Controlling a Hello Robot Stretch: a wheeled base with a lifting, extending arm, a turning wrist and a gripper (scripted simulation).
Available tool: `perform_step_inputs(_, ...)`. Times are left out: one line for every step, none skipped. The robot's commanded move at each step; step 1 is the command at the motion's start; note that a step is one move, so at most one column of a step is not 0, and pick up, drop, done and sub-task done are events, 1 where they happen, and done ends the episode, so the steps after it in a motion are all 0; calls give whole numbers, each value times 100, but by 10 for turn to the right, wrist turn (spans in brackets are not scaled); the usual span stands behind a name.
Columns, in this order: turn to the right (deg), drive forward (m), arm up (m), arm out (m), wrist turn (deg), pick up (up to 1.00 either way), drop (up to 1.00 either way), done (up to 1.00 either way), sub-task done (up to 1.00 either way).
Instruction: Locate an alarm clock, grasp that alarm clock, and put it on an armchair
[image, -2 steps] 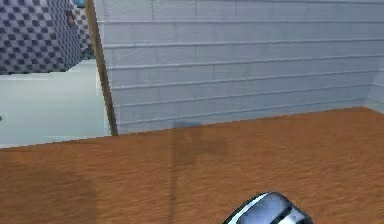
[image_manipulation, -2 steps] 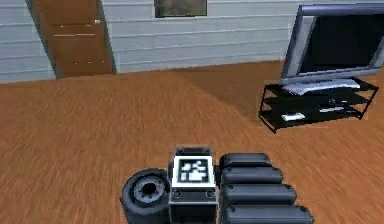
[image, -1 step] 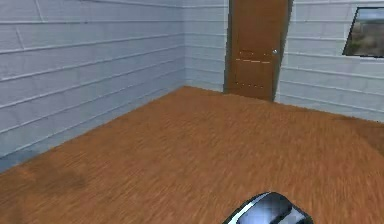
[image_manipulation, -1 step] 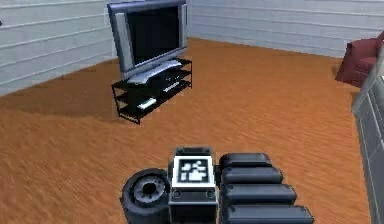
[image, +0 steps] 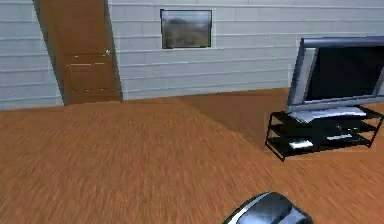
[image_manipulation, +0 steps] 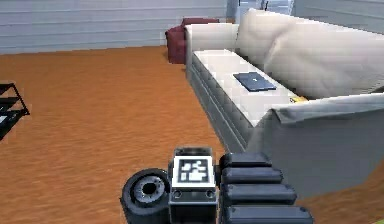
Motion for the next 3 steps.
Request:
perform_step_inputs(450, 0, 0, 0, 0, 0, 0, 0, 0)
perform_step_inputs(330, 0, 0, 0, 0, 0, 0, 0, 0)
perform_step_inputs(0, 0, 0, 48, 0, 0, 0, 0, 0)
